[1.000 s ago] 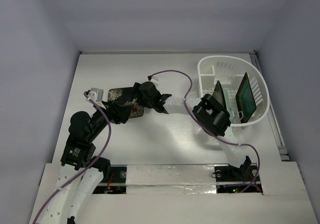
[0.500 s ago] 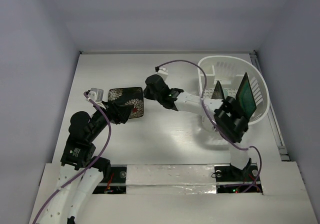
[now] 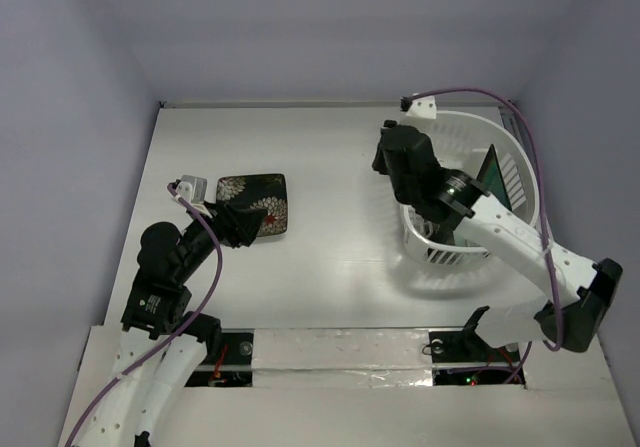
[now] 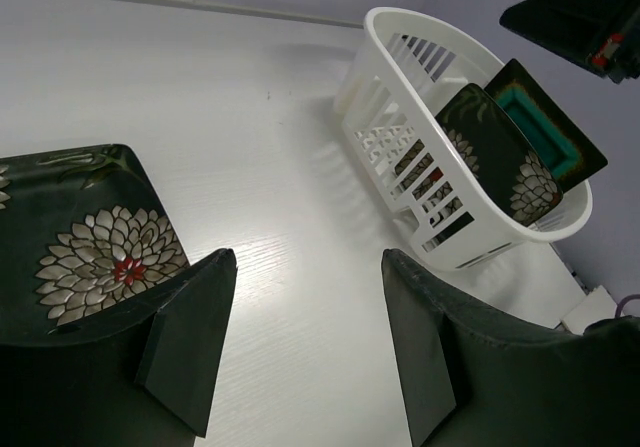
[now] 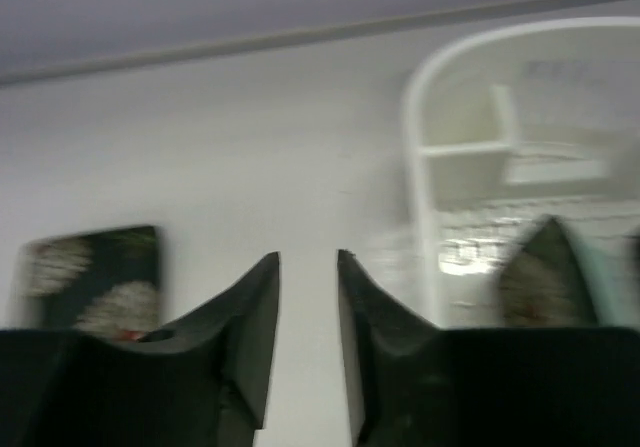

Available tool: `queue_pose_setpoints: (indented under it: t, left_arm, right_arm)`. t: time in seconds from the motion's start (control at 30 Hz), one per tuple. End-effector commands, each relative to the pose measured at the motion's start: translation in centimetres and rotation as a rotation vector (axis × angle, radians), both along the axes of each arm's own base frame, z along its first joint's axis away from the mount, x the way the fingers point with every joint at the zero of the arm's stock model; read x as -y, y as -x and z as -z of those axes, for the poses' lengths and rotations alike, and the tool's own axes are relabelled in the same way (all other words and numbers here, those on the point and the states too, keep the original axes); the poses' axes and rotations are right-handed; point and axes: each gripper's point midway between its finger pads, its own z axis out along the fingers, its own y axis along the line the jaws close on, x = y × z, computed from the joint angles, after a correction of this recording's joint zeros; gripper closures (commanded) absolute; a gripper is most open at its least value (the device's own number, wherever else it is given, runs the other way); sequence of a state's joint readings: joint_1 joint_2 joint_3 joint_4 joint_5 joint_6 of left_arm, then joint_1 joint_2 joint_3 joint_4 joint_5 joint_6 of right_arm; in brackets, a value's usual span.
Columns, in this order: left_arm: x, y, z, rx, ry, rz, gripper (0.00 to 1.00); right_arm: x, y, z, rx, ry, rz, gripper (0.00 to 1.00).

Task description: Unload the plates from the dish rack

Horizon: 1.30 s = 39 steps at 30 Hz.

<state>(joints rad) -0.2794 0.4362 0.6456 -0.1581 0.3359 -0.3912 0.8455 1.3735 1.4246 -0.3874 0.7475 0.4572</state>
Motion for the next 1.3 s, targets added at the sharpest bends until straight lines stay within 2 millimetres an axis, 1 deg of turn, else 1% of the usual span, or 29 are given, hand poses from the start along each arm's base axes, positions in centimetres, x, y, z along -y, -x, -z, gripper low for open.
queue_pose_setpoints:
  t: [0.0,0.03,0.1,0.17,0.23,0.3,0.4,0.47,0.5,0.6,0.63,0.7,0.77,0.87,0.97,1.0,1.2,1.27]
  left_arm:
    - [0.0,-0.1,-1.3,0.046,0.014,0.001,0.43]
    - [0.0,0.0,-1.3,0.048,0.014,0.000,0.43]
    - [0.0,-0.1,-1.3,0.046,0.014,0.001,0.43]
    - [0.0,-0.1,-1.2,0.046,0.014,0.001,0.43]
    - [0.0,0.0,-1.2,0.047,0.012,0.001,0.43]
    - [0.0,0.0,-1.3,0.048,0.014,0.003,0.43]
    - [0.0,0.0,-1.3,0.049,0.014,0.001,0.43]
    - [0.0,0.1,-1.4,0.052,0.015,0.001,0.43]
    - [-0.1,0.1,-1.4,0.055,0.016,0.000,0.43]
    - [-0.1,0.1,-1.5,0.056,0.018,0.000,0.43]
    - [-0.1,0.2,-1.5,0.058,0.017,0.000,0.43]
    - [-0.1,0.2,-1.5,0.060,0.017,0.000,0.43]
    - [-0.1,0.2,-1.6,0.061,0.018,-0.002,0.43]
    - [-0.2,0.2,-1.6,0.063,0.018,-0.003,0.43]
    - [-0.2,0.2,-1.6,0.061,0.017,-0.003,0.43]
    - [-0.2,0.2,-1.7,0.066,0.019,-0.003,0.43]
    - [-0.2,0.3,-1.8,0.071,0.019,-0.005,0.43]
    - [-0.2,0.3,-1.8,0.071,0.019,-0.005,0.43]
  right_arm:
    - [7.8,1.8,4.0,-0.138,0.288,0.139,0.58]
    - [9.8,2.3,4.4,-0.170,0.311,0.165,0.45]
    - [11.3,2.7,5.0,-0.202,0.327,0.179,0.25]
    - [12.8,3.0,5.8,-0.236,0.343,0.198,0.23]
    - [14.2,3.2,6.4,-0.267,0.363,0.231,0.23]
    - [14.8,3.0,7.5,-0.306,0.381,0.226,0.23]
    - [14.4,2.9,9.7,-0.371,0.429,0.200,0.25]
    - [14.7,2.7,10.8,-0.405,0.454,0.207,0.27]
    - [15.1,2.6,11.6,-0.428,0.468,0.222,0.30]
    - [15.8,2.2,12.2,-0.446,0.473,0.238,0.33]
    - [15.8,2.2,12.5,-0.451,0.476,0.235,0.33]
    - [16.6,2.0,12.7,-0.460,0.483,0.256,0.33]
    - [17.1,2.0,12.9,-0.472,0.490,0.267,0.33]
    - [17.3,1.8,13.5,-0.489,0.504,0.255,0.34]
    - [17.4,1.6,14.0,-0.504,0.516,0.253,0.43]
    - [17.5,1.6,14.1,-0.508,0.524,0.254,0.49]
    - [17.5,1.5,14.6,-0.524,0.542,0.248,0.49]
    - [17.4,1.5,14.7,-0.531,0.543,0.244,0.53]
